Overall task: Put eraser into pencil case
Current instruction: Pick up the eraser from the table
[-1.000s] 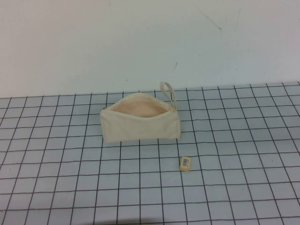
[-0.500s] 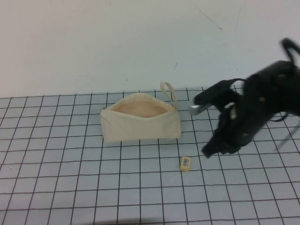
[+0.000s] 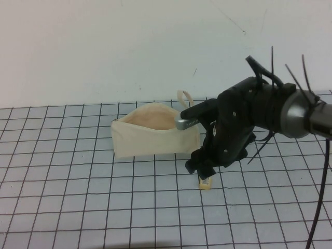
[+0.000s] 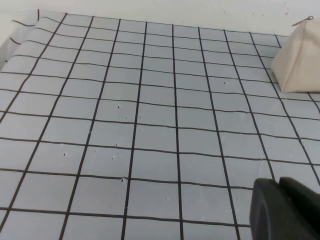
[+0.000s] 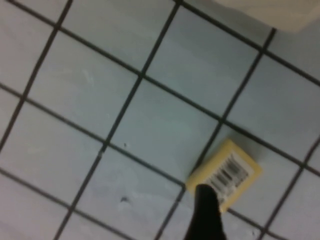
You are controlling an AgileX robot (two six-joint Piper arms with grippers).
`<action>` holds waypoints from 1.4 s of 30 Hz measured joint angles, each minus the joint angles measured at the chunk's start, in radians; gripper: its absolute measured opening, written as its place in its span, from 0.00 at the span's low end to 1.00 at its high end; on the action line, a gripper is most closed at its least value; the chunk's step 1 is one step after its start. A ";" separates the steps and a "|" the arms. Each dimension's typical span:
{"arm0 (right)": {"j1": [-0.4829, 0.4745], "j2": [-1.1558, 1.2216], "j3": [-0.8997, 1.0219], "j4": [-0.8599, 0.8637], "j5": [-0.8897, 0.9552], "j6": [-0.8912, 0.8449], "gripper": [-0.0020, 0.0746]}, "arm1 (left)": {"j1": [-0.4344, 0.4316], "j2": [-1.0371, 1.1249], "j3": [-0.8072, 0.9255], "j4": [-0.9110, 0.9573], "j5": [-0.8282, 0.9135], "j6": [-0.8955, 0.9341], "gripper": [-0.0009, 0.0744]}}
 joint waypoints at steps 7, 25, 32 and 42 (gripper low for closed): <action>0.000 0.058 -0.006 0.024 -0.028 -0.001 0.66 | 0.000 0.000 0.000 0.000 0.000 0.000 0.01; 0.004 0.104 -0.020 0.058 -0.007 -0.155 0.29 | 0.000 0.000 0.000 0.000 0.000 0.000 0.01; 0.004 0.117 -0.067 0.058 0.068 -0.194 0.29 | 0.000 0.000 0.000 0.000 0.000 0.000 0.01; 0.004 0.120 -0.231 0.070 0.361 -0.245 0.29 | 0.000 0.000 0.000 0.000 0.000 0.000 0.01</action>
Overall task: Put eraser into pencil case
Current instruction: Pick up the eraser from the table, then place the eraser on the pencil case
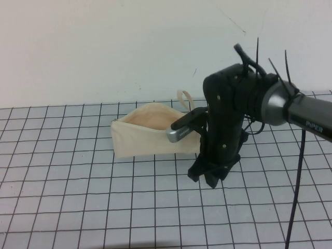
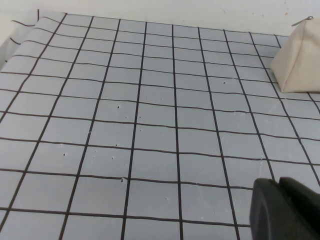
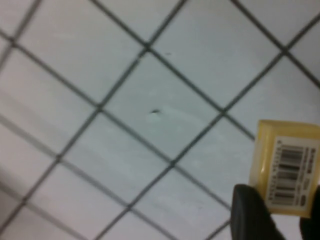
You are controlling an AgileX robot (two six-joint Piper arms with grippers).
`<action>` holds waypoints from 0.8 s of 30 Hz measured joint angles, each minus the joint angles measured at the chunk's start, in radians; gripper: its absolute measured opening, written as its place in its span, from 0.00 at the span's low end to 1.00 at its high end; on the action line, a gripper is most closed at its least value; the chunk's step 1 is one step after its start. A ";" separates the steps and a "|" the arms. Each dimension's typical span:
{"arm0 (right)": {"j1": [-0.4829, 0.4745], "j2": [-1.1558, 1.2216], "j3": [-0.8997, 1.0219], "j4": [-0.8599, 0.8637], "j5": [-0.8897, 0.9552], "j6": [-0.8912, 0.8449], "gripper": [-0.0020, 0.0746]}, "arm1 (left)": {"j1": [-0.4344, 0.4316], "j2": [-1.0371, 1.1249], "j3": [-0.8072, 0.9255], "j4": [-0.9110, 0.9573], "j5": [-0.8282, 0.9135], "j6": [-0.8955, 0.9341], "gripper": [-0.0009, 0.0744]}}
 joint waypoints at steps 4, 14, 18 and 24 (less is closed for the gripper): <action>0.000 0.000 -0.045 0.115 0.043 -0.058 0.29 | 0.000 0.000 0.000 0.000 0.000 0.000 0.01; 0.000 0.001 -0.251 0.360 0.050 -0.179 0.29 | 0.000 0.000 0.000 0.000 0.000 0.000 0.01; 0.001 0.001 -0.368 0.317 -0.024 -0.202 0.28 | 0.000 0.000 0.000 0.000 0.000 0.000 0.01; 0.001 0.021 -0.374 0.272 -0.225 -0.199 0.28 | 0.000 0.000 0.000 0.000 0.000 0.000 0.01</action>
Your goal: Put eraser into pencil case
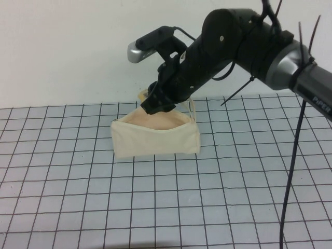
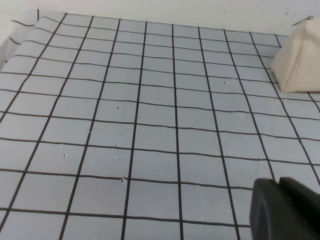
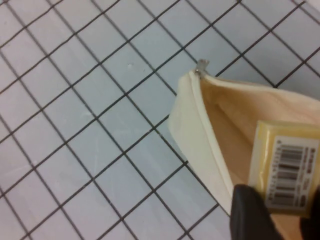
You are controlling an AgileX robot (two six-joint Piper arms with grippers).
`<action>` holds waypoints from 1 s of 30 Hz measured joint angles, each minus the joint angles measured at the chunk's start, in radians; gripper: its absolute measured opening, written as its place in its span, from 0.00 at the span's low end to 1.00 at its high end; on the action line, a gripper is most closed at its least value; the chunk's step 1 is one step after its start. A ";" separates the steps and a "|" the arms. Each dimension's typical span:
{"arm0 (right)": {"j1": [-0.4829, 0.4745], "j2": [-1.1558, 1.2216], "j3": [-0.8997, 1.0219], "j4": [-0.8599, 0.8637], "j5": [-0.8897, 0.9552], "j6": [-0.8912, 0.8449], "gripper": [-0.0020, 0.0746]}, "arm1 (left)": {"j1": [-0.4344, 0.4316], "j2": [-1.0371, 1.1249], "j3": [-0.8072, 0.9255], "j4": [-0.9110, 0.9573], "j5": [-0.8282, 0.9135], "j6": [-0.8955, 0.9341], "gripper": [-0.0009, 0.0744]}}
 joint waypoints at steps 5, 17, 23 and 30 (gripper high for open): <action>0.000 0.041 0.000 -0.026 -0.020 0.064 0.57 | 0.000 0.000 0.000 0.000 0.000 0.000 0.01; 0.000 -0.073 -0.137 -0.277 0.232 0.050 0.08 | 0.000 0.000 0.000 0.000 0.000 0.000 0.01; 0.000 -0.246 -0.143 -0.361 0.275 0.052 0.03 | 0.000 0.000 0.000 0.000 0.000 0.000 0.01; 0.000 -0.482 0.028 -0.501 0.275 0.085 0.03 | 0.000 0.000 0.000 0.000 0.000 0.000 0.01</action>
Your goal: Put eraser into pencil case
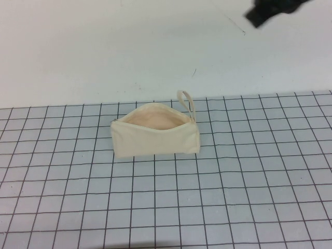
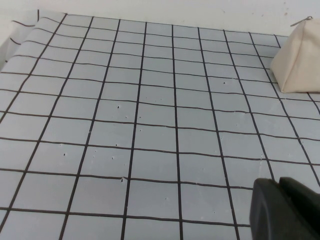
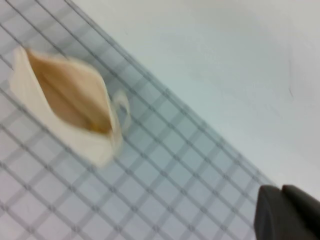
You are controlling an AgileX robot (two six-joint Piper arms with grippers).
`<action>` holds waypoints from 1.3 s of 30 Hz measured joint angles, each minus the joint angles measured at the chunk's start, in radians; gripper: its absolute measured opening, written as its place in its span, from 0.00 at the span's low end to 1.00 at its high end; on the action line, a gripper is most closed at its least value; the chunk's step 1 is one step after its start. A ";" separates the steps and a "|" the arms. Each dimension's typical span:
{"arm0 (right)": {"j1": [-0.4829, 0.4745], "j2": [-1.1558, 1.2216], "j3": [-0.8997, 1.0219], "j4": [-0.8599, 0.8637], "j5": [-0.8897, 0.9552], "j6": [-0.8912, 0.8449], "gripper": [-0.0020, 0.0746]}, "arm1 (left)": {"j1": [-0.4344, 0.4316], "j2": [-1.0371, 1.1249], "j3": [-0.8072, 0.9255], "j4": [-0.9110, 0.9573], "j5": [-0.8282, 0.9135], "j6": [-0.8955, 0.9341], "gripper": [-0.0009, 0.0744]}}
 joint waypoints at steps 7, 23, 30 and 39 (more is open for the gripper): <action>0.000 -0.257 0.350 -0.021 0.000 0.025 0.03 | 0.000 0.000 0.000 0.000 0.000 0.000 0.01; 0.000 -0.775 1.307 0.080 -0.606 0.096 0.03 | 0.000 0.000 0.000 0.000 0.000 0.000 0.01; 0.000 -0.769 1.463 0.097 -0.645 0.098 0.03 | 0.000 0.000 0.000 0.000 0.000 0.000 0.01; -0.007 -0.696 1.530 0.084 -0.610 0.084 0.03 | 0.000 0.000 0.000 0.000 0.000 0.000 0.01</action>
